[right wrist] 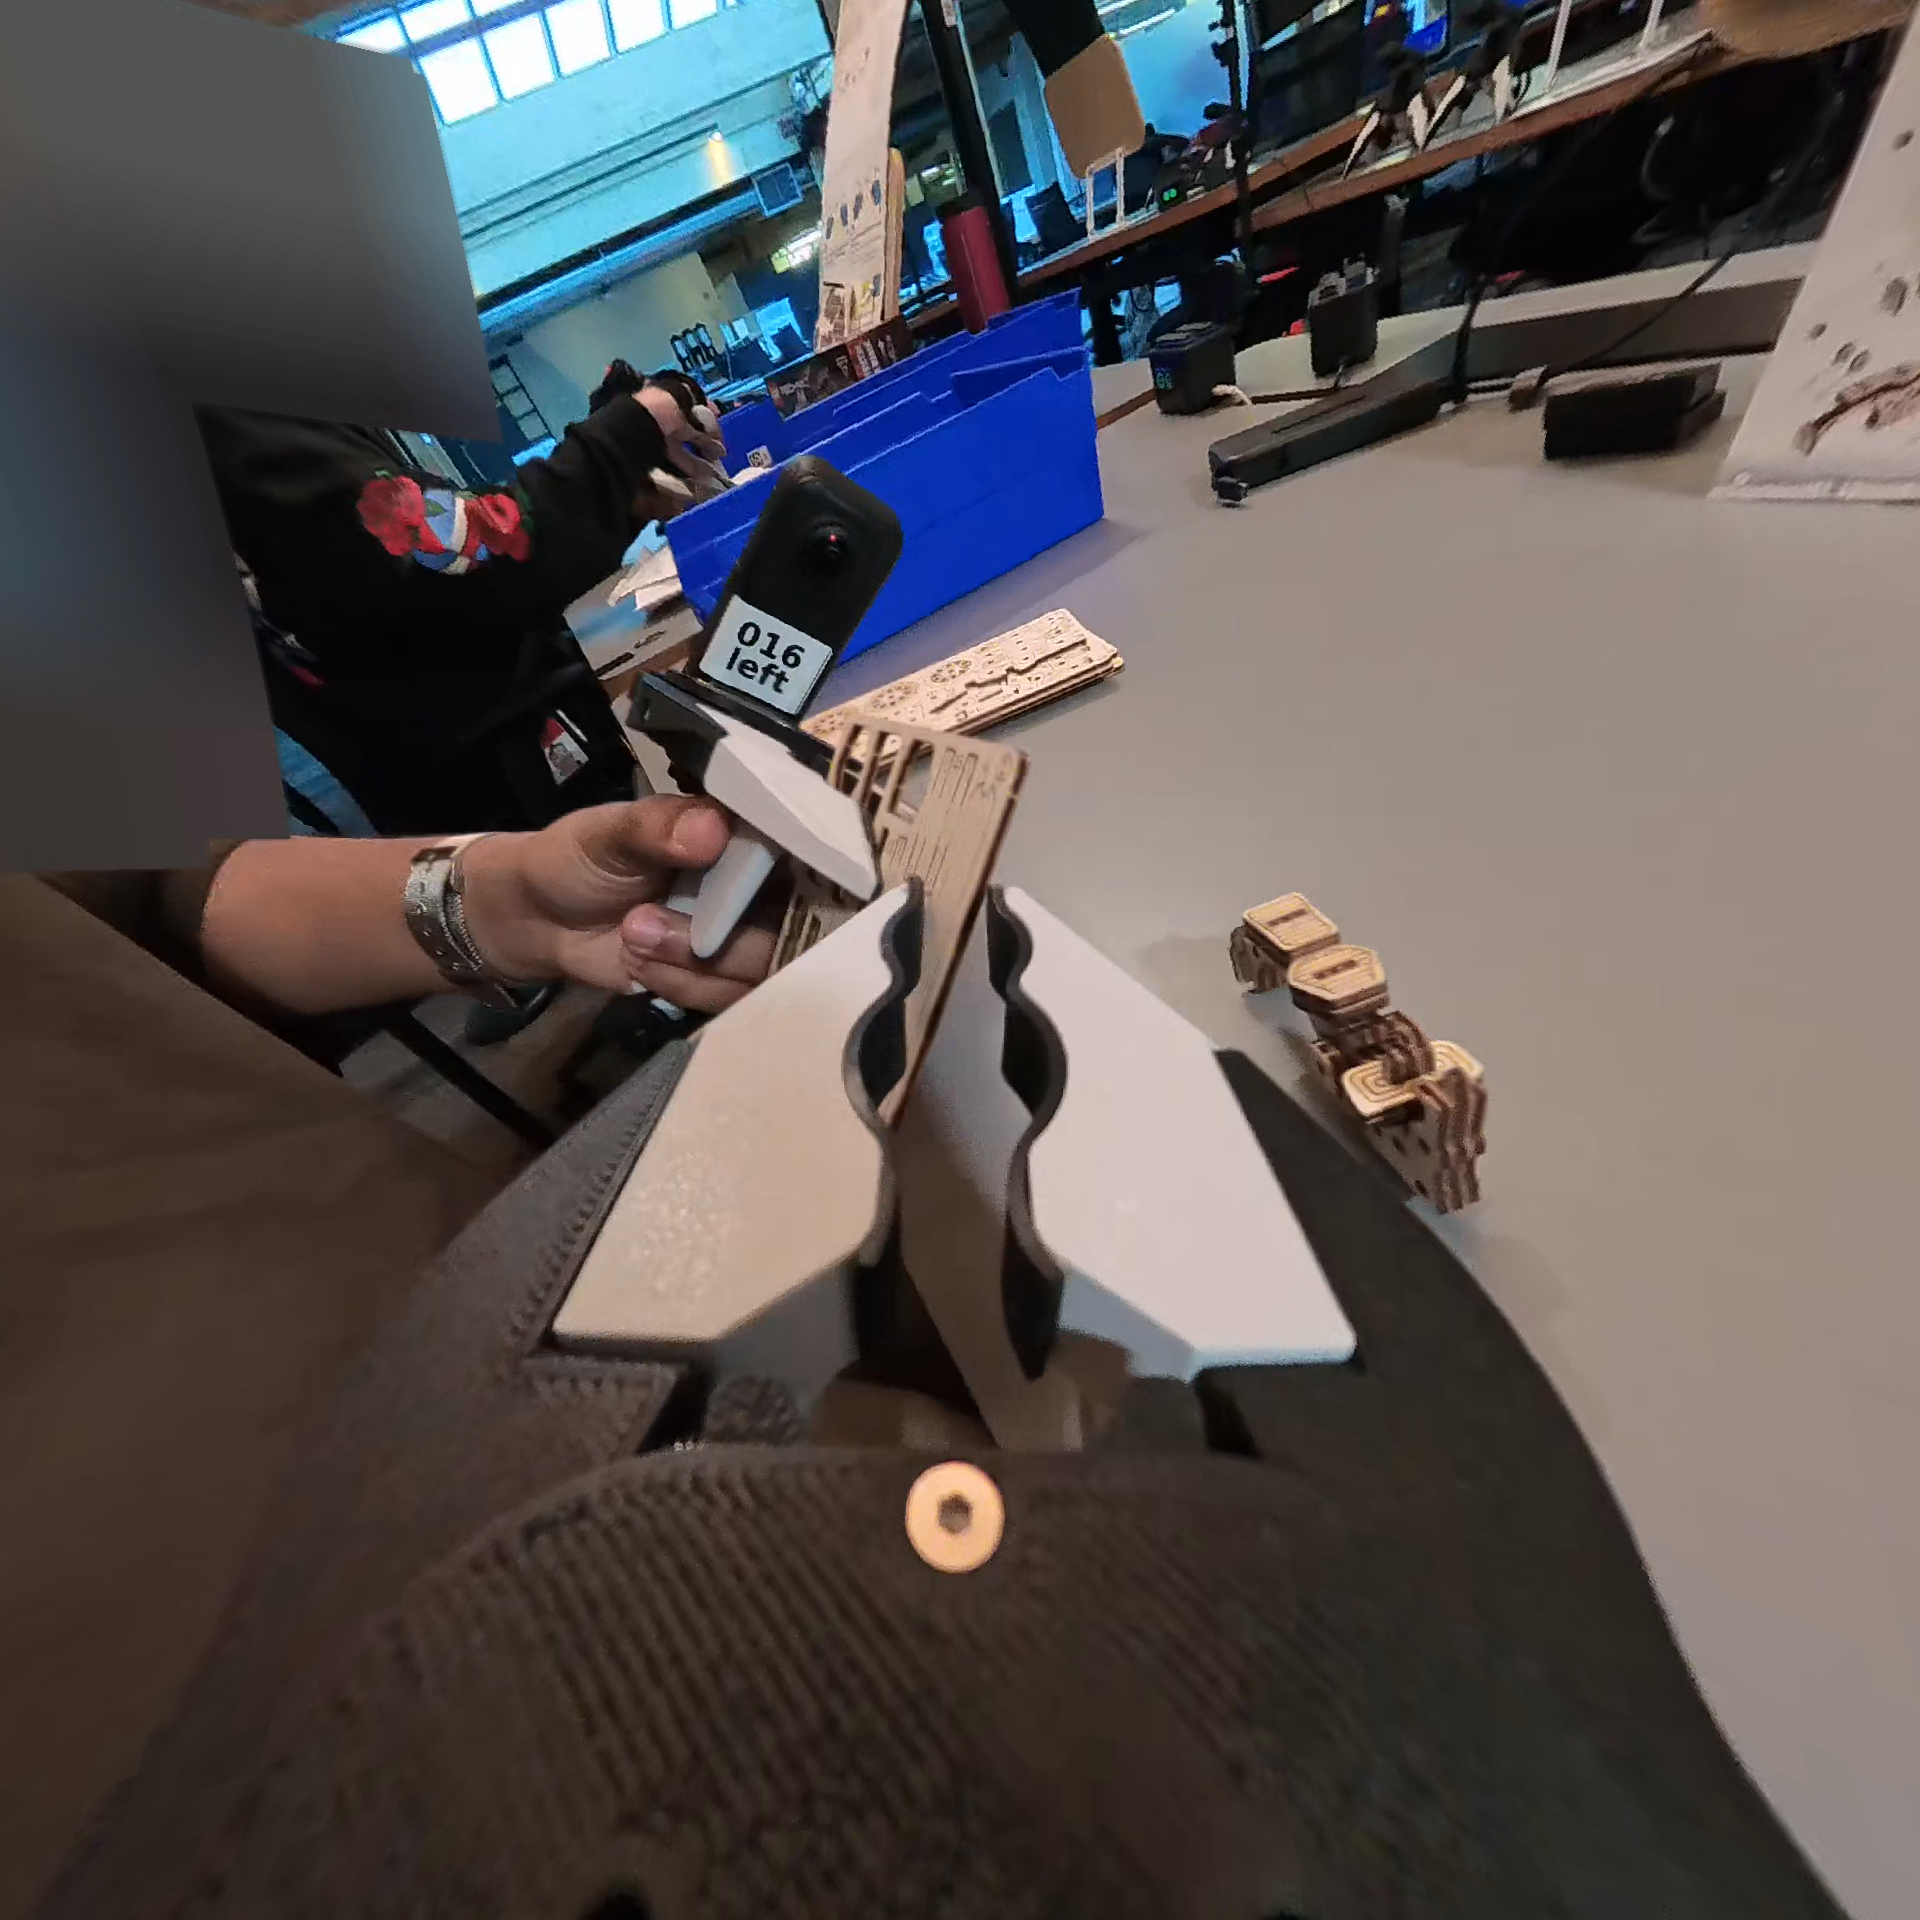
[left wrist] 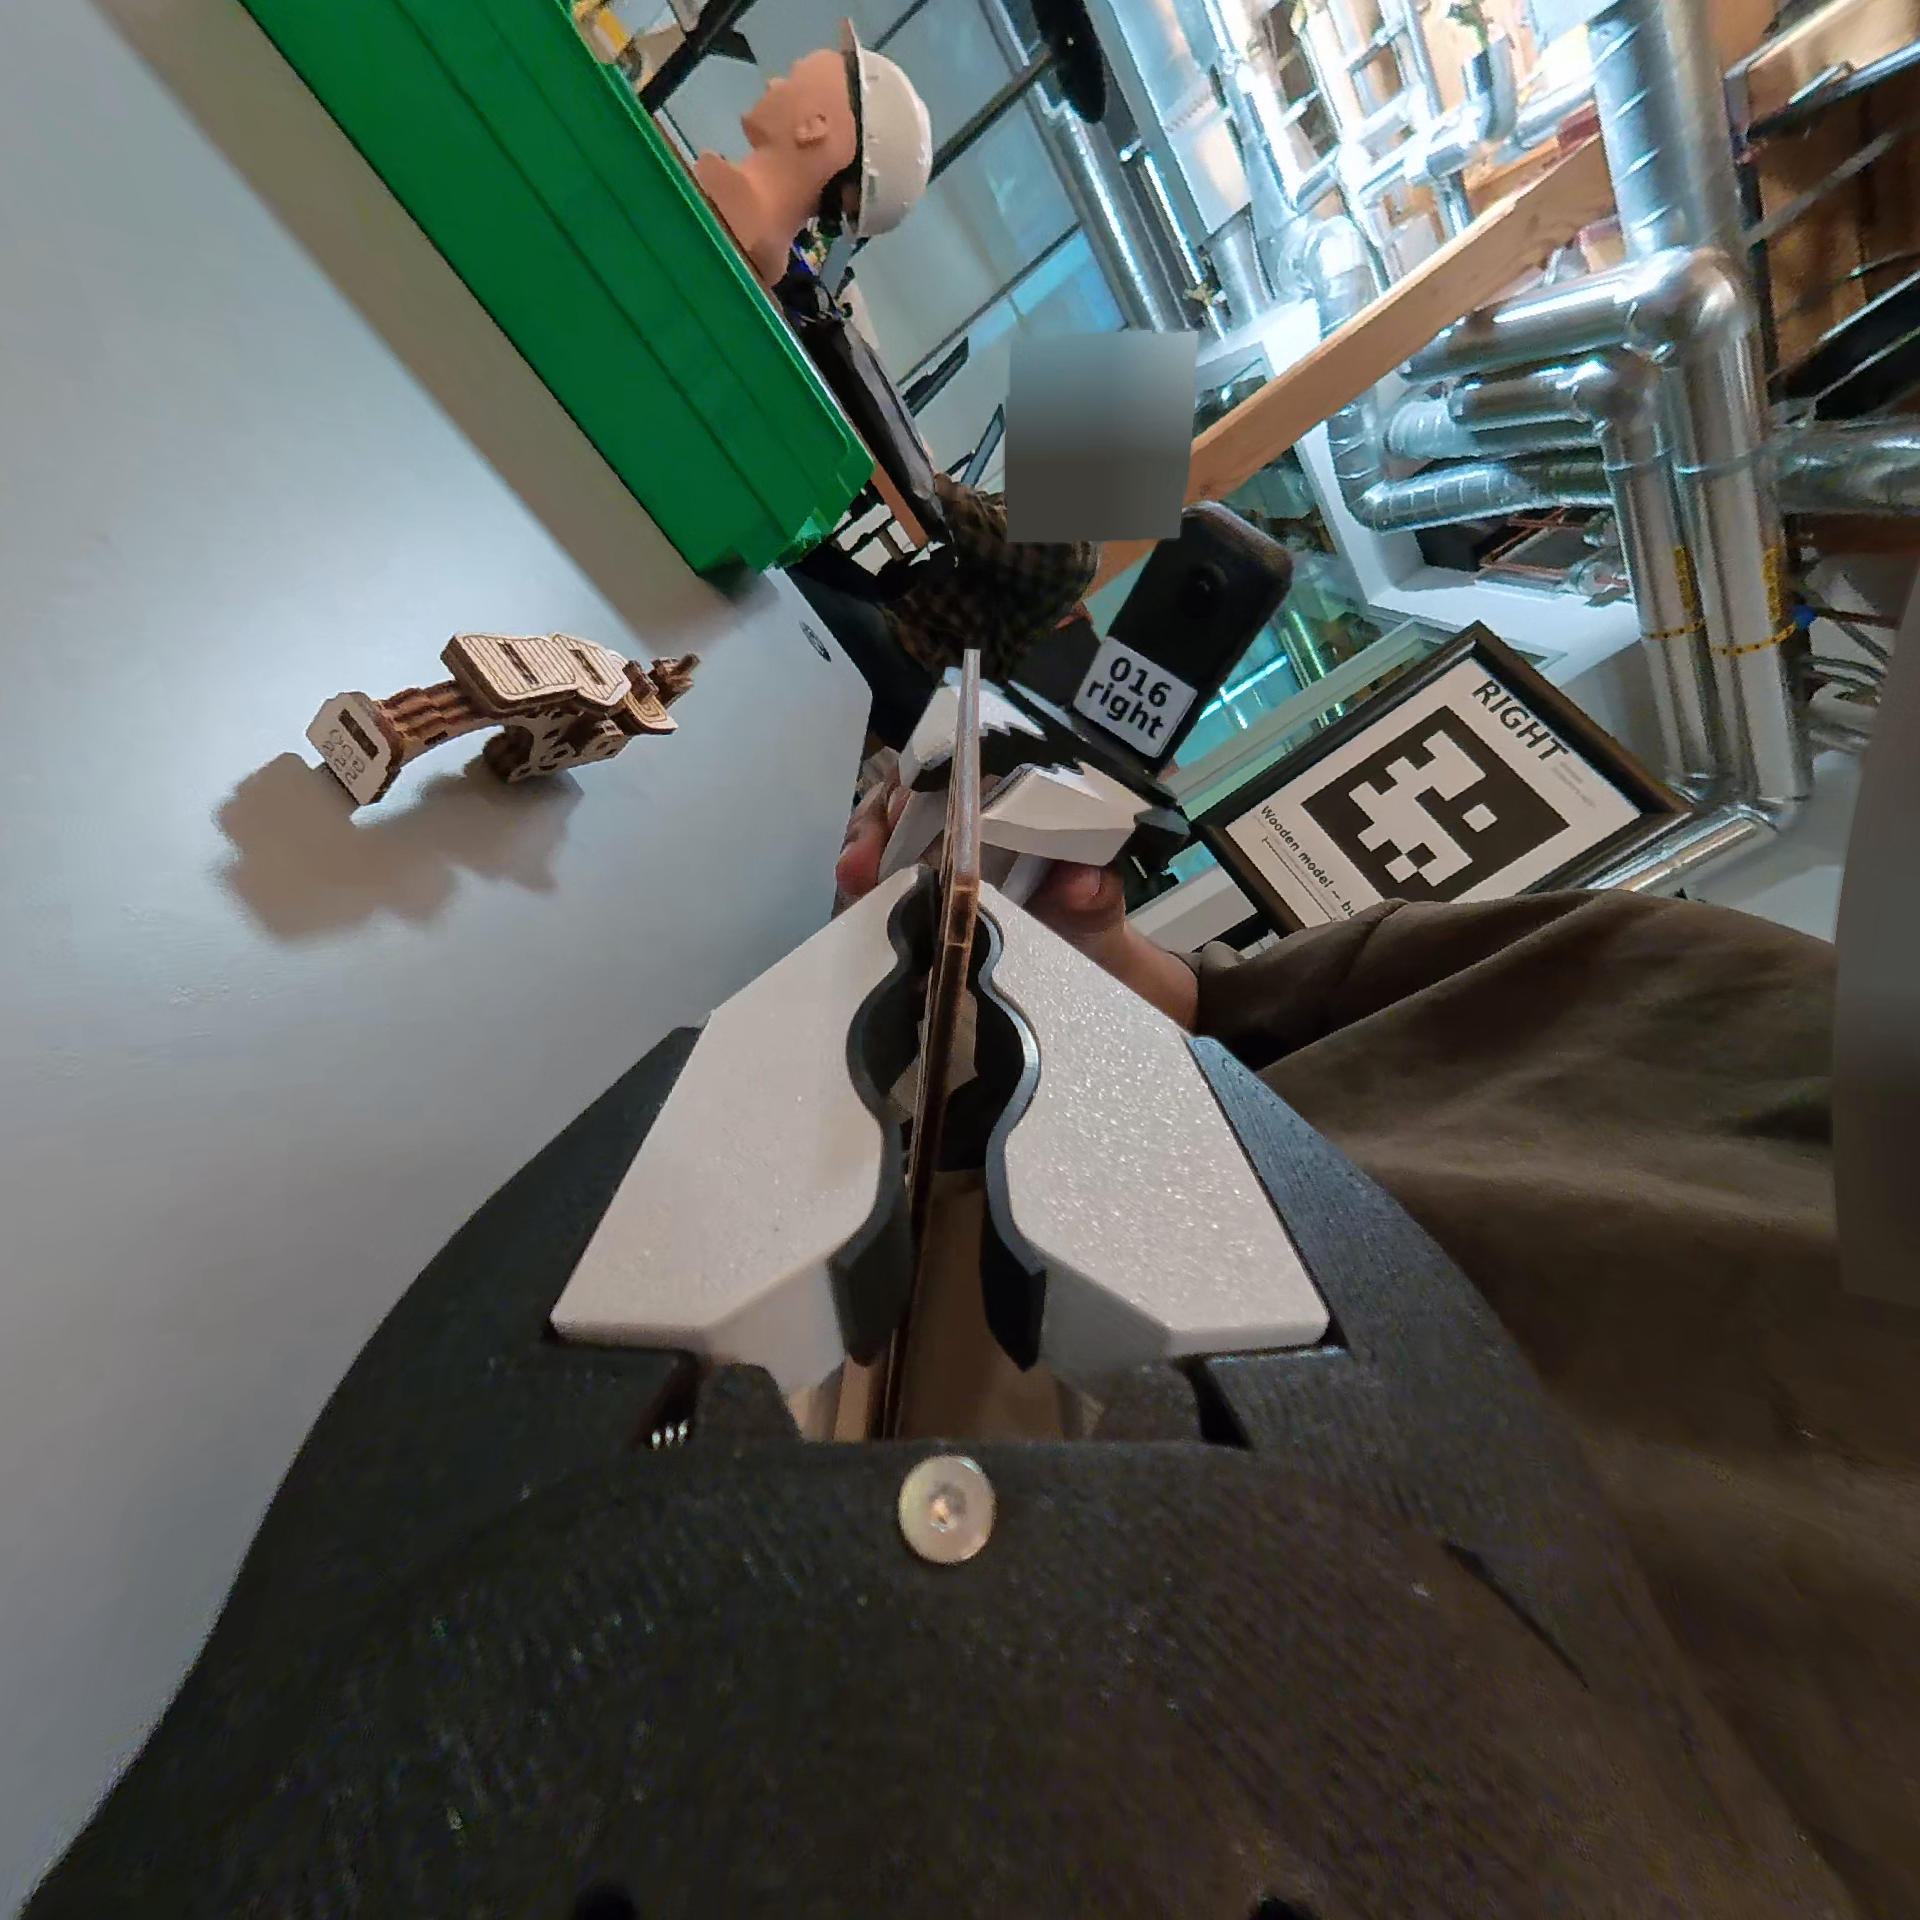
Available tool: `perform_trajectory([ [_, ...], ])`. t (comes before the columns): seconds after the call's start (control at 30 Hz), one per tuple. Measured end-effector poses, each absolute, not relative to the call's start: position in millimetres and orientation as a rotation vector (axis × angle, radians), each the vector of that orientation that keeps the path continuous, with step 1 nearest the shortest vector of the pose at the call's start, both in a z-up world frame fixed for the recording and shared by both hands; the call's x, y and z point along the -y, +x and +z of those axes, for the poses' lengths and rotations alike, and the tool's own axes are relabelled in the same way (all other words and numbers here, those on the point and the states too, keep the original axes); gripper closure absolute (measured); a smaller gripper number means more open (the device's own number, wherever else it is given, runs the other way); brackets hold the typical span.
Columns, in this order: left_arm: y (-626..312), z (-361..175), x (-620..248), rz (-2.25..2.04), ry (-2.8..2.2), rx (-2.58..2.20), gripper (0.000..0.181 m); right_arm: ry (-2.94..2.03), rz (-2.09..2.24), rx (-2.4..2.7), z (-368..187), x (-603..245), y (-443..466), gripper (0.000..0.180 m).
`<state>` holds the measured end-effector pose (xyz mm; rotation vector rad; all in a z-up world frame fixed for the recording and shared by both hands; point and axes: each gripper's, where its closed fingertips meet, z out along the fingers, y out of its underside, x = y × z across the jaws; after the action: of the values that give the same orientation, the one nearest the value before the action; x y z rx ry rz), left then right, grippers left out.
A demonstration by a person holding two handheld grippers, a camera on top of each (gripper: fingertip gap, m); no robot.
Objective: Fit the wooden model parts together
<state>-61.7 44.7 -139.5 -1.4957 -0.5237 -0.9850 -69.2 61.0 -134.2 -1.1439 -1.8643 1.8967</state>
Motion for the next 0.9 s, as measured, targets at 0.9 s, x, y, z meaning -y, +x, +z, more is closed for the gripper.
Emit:
perform_trajectory([
  [0.9, -56, -154, -48, -0.883, -1.633, 0.512, 0.181, -1.349, 1.977, 1.880, -148, -69, -72, 0.163],
])
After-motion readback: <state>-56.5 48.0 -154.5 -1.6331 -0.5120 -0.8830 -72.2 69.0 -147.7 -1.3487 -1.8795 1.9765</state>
